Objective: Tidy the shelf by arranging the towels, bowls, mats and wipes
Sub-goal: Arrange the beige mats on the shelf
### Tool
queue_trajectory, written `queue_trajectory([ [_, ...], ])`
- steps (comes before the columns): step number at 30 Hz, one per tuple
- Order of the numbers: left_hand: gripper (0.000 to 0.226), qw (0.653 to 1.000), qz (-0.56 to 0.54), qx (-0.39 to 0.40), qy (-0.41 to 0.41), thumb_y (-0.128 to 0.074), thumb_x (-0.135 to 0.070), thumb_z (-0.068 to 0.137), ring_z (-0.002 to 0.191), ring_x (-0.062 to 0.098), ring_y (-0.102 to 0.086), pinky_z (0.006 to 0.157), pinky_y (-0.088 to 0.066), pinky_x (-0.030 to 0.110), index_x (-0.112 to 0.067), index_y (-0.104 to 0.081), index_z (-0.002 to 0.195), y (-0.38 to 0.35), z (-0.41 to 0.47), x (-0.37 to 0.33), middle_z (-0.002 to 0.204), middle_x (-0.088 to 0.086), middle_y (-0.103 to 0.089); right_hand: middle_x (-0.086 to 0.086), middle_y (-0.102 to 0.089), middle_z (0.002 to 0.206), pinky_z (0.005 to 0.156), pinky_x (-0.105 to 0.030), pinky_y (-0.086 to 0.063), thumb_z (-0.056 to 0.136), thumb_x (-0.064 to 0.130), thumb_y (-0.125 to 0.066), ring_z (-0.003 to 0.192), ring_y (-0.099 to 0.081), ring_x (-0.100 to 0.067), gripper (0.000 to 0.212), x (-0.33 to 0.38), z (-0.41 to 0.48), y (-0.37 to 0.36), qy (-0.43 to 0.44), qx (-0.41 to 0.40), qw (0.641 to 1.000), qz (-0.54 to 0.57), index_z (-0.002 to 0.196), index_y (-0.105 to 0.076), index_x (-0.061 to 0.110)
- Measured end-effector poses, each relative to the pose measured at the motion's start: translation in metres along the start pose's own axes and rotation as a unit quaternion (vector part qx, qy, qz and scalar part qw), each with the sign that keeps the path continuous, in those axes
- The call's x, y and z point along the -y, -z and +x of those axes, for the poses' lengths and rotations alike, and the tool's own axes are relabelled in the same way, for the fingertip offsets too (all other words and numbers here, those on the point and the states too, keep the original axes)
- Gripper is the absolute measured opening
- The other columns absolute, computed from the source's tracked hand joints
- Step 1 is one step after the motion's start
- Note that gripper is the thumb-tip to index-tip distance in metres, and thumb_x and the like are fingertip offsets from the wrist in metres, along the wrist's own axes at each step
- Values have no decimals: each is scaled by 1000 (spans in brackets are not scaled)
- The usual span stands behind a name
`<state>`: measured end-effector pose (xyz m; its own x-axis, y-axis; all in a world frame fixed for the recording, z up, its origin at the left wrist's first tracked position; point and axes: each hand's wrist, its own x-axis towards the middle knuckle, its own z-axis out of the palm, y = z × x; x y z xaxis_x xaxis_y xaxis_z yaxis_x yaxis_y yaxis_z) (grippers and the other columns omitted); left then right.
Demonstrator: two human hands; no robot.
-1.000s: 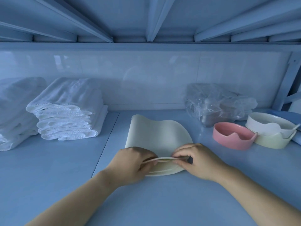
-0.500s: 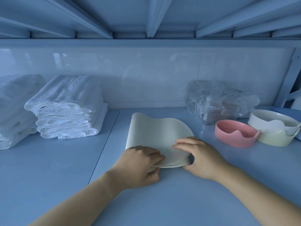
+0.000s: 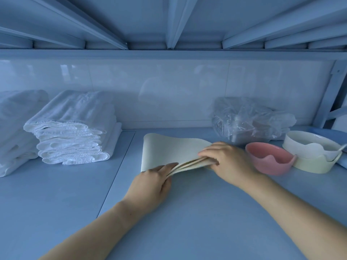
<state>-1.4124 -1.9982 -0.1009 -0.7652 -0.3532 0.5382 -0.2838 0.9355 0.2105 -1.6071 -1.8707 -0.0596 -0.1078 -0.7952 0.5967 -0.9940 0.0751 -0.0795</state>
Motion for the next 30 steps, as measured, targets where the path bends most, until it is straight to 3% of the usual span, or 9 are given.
queue_trajectory([
  [4,42,1000,-3,22,-13,-29,-34,91,89,23,-61,65,-44,26,-32,-50,127,-7,-4,1,114,-13,-63,15,-68,107,83,-32,-50,64,-13,-48,107,-57,-13,60,-17,-20,-13,-33,92,995,18,104,-69,27],
  [10,36,999,-18,-14,23,-30,-29,93,65,24,-51,55,-40,28,-28,-51,121,-4,-3,0,82,-13,-61,13,-59,126,92,-28,-45,74,-8,-56,117,-52,-13,59,-23,-18,-15,-82,34,996,26,121,-60,27],
  [12,28,998,-23,-29,41,-37,-19,96,56,16,-41,49,-31,19,-26,-52,119,-3,-2,0,67,-18,-49,9,-62,122,90,-27,-45,72,-12,-54,114,-55,-16,58,-23,-13,-13,-76,28,996,45,118,-63,23],
  [15,27,997,-32,-40,57,-41,-15,96,50,12,-38,48,-25,11,-24,-53,118,-1,-1,0,59,-21,-39,1,-72,98,80,-31,-51,64,-20,-51,93,-64,-25,52,-29,11,-2,-4,-27,998,51,96,-73,15],
  [17,29,997,-37,-44,49,-38,-19,96,53,15,-35,48,-25,11,-24,-52,120,1,-1,1,65,-18,-41,0,-72,84,71,-33,-54,62,-21,-55,80,-65,-25,43,-29,28,3,48,-71,995,43,83,-74,12],
  [20,33,999,-50,1,3,-32,-30,92,73,12,-49,54,-41,20,-32,-49,120,1,-5,6,89,-17,-60,0,-72,82,70,-34,-54,62,-21,-54,79,-65,-25,40,-29,30,-1,53,-65,995,50,77,-72,10],
  [22,34,999,-19,37,-31,-31,-38,91,86,7,-54,68,-42,17,-35,-53,116,0,-6,8,103,-19,-64,1,-71,87,74,-35,-54,63,-22,-52,83,-64,-25,44,-33,17,-12,38,-4,998,57,80,-72,13],
  [26,30,996,19,56,-72,-42,-44,87,90,1,-56,76,-38,10,-32,-61,105,-1,-4,6,101,-20,-65,11,-68,104,87,-20,-44,66,-11,-49,101,-60,-11,51,-42,-7,-16,-50,144,987,57,97,-72,22],
  [30,57,995,10,78,-65,-34,-72,81,109,-1,-53,91,-35,10,-35,-61,114,0,-5,8,119,-21,-60,18,-64,111,93,-16,-41,67,0,-57,106,-55,0,48,-32,-12,-7,-70,202,974,75,104,-69,27],
])
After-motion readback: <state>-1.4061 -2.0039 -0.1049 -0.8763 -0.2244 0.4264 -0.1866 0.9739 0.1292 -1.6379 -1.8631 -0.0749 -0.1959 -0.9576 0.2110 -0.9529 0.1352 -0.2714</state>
